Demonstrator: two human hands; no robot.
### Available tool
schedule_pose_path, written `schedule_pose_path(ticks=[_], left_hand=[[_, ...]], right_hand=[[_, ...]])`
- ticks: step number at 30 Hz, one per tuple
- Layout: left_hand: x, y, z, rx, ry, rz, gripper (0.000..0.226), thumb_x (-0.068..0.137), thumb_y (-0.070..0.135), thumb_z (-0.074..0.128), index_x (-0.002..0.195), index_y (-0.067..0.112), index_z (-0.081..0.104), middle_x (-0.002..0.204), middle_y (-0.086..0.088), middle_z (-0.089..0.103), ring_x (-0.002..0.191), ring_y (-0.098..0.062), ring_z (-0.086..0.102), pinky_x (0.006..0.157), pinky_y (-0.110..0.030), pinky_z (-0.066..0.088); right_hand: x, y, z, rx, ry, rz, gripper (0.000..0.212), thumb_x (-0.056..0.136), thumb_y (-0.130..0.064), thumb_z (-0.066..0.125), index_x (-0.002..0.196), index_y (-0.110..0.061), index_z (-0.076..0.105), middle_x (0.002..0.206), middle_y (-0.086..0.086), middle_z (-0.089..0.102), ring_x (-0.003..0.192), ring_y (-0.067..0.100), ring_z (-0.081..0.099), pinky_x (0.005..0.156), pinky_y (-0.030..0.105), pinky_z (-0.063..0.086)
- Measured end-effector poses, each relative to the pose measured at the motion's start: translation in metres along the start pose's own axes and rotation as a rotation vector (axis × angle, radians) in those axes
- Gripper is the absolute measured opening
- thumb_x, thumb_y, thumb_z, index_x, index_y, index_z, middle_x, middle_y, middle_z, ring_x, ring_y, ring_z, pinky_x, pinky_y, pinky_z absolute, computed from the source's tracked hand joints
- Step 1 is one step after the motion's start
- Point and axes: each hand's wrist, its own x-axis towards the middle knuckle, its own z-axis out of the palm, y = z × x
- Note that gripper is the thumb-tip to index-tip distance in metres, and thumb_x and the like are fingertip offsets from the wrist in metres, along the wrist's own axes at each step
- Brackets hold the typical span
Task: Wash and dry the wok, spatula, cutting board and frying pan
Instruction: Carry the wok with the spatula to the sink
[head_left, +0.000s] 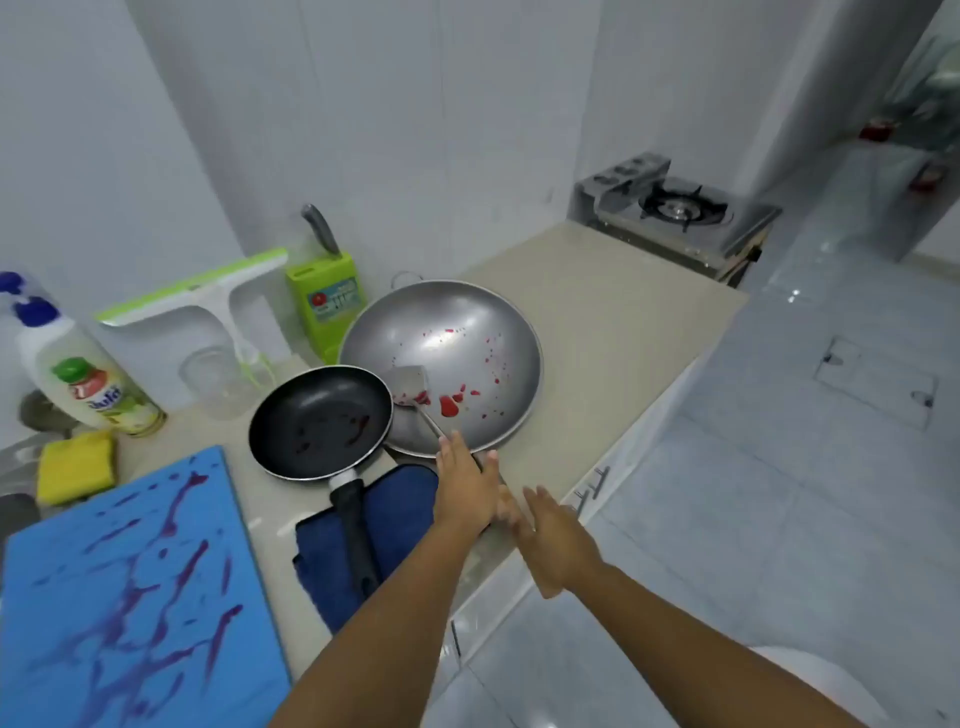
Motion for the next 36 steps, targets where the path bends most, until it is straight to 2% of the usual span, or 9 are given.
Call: schedule_pose_path(ticks=[5, 9, 12, 15, 17, 21, 29, 33, 36], left_hand=[[0.027, 0.003, 0.029, -0.173, 0.176, -0.186, 0.07, 0.103, 0.034, 0.038, 0.154, 0.006, 0.0, 0.162, -0.012, -0.002, 0.149, -0.024, -0.002, 0.119, -0.036, 0.008], [0.055, -0.004, 0.037, -0.283, 0.306, -0.328, 0.071, 0.102, 0.03, 0.043, 0.15, -0.006, 0.005, 0.157, -0.023, 0.014, 0.145, -0.034, 0.017, 0.119, -0.043, 0.018], [0.07, -0.004, 0.039, -0.478, 0.406, -0.456, 0.077, 0.098, 0.031, 0.05, 0.15, -0.004, 0.004, 0.154, -0.023, 0.02, 0.141, -0.036, 0.026, 0.118, -0.042, 0.021], [0.082, -0.012, 0.041, -0.587, 0.425, -0.529, 0.088, 0.097, 0.038, 0.052, 0.152, 0.002, -0.007, 0.157, -0.022, 0.015, 0.143, -0.037, 0.022, 0.119, -0.042, 0.017], [0.089, -0.022, 0.044, -0.68, 0.449, -0.538, 0.093, 0.094, 0.043, 0.055, 0.153, 0.008, -0.007, 0.157, -0.019, 0.019, 0.143, -0.034, 0.024, 0.119, -0.043, 0.021], [0.095, -0.029, 0.047, -0.78, 0.515, -0.494, 0.08, 0.092, 0.033, 0.063, 0.153, 0.015, 0.014, 0.15, -0.01, 0.037, 0.136, -0.027, 0.039, 0.114, -0.037, 0.031], [0.103, -0.011, 0.055, -0.888, 0.534, -0.579, 0.076, 0.094, 0.04, 0.059, 0.151, 0.016, 0.016, 0.142, -0.006, 0.045, 0.126, -0.024, 0.048, 0.104, -0.033, 0.039], [0.11, -0.023, 0.046, -0.896, 0.511, -0.595, 0.057, 0.096, 0.036, 0.056, 0.144, 0.013, 0.034, 0.132, -0.003, 0.055, 0.113, -0.02, 0.056, 0.1, -0.033, 0.046], [0.11, -0.032, 0.044, -0.923, 0.467, -0.558, 0.044, 0.098, 0.025, 0.057, 0.135, 0.007, 0.042, 0.121, -0.012, 0.062, 0.1, -0.021, 0.066, 0.081, -0.033, 0.058]], right_hand=[[0.013, 0.016, 0.023, 0.242, -0.105, 0.028, 0.071, 0.096, -0.065, 0.024, 0.154, -0.024, 0.021, 0.161, 0.0, 0.023, 0.145, 0.022, 0.027, 0.119, 0.04, 0.025], [0.017, 0.019, 0.025, 0.265, -0.064, -0.073, 0.053, 0.104, -0.028, 0.038, 0.154, -0.024, 0.019, 0.161, -0.004, 0.018, 0.148, 0.012, 0.017, 0.12, 0.026, 0.016], [0.023, 0.019, 0.027, 0.225, -0.111, 0.011, 0.058, 0.103, -0.047, 0.031, 0.155, -0.026, 0.015, 0.162, -0.002, 0.015, 0.146, 0.016, 0.025, 0.116, 0.031, 0.024], [0.026, 0.02, 0.029, 0.289, -0.126, 0.008, 0.06, 0.1, -0.052, 0.03, 0.154, -0.03, 0.017, 0.159, -0.004, 0.025, 0.143, 0.016, 0.032, 0.116, 0.031, 0.027], [0.025, 0.019, 0.024, 0.306, -0.125, -0.006, 0.057, 0.101, -0.047, 0.033, 0.154, -0.031, 0.018, 0.154, -0.006, 0.035, 0.138, 0.016, 0.04, 0.113, 0.027, 0.03], [0.028, 0.019, 0.01, 0.304, -0.098, -0.029, 0.053, 0.103, -0.041, 0.037, 0.153, -0.031, 0.022, 0.144, -0.003, 0.049, 0.127, 0.015, 0.051, 0.103, 0.021, 0.037], [0.052, 0.035, -0.017, 0.355, -0.145, 0.034, 0.063, 0.096, -0.054, 0.036, 0.152, -0.028, 0.028, 0.137, 0.001, 0.057, 0.12, 0.019, 0.058, 0.105, 0.032, 0.045], [0.066, 0.033, -0.031, 0.465, -0.182, 0.066, 0.053, 0.099, -0.057, 0.033, 0.144, -0.031, 0.041, 0.116, 0.001, 0.064, 0.102, 0.015, 0.061, 0.097, 0.033, 0.05], [0.072, 0.032, -0.033, 0.475, -0.184, 0.02, 0.043, 0.101, -0.054, 0.031, 0.134, -0.035, 0.05, 0.101, -0.006, 0.063, 0.092, 0.012, 0.06, 0.088, 0.034, 0.054]])
